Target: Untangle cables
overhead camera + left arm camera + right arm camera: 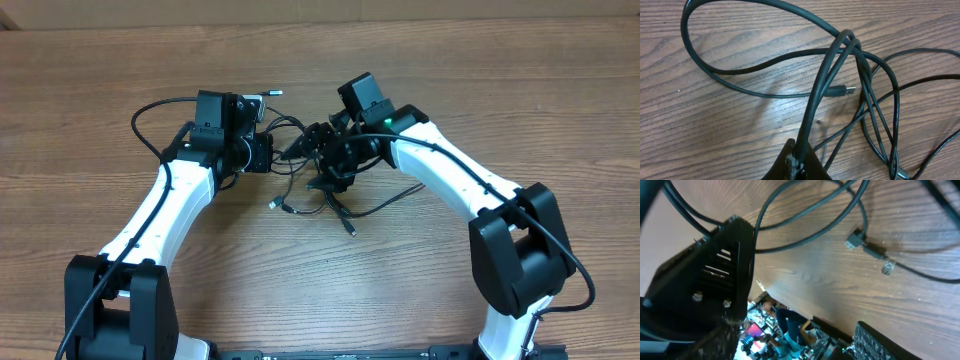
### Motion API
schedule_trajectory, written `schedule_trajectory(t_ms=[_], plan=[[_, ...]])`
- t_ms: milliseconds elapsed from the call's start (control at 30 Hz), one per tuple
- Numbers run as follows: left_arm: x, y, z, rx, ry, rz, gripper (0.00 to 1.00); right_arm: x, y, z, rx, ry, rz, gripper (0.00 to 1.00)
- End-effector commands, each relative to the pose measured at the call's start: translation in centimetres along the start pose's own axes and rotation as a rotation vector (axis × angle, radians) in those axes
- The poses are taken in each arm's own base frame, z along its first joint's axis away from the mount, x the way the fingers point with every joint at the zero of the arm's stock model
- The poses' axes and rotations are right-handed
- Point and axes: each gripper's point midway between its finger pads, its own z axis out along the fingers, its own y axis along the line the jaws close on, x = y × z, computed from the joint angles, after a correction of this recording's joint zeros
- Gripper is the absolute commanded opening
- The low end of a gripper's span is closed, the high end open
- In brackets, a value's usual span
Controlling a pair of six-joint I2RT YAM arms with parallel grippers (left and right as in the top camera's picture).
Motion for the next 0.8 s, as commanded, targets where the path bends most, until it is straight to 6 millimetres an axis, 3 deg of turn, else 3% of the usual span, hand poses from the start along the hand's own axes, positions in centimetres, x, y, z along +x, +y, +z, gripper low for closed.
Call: schedule_trajectory(t_ms=[0, 200, 467, 767], plan=[[0.3, -0.2, 0.2, 0.013, 0.008, 0.008, 0.04, 0.7, 0.3, 0.0, -0.009, 0.026, -0.031, 0.72], [0.4, -0.2, 0.3, 0.013, 0.009, 0.008, 0.04, 0.6, 0.2, -1.2, -0.008, 0.011, -0.141, 0.75], [0.4, -0.1, 0.2, 0.013, 0.01, -0.015, 0.04, -0.5, 0.0, -6.3, 0.039, -0.16, -0.128, 0.75], [0.5, -2.2, 0.1, 0.135, 0.02, -0.019, 0.04, 0.0, -0.2, -5.5, 0.08, -0.19, -0.099, 0.7]])
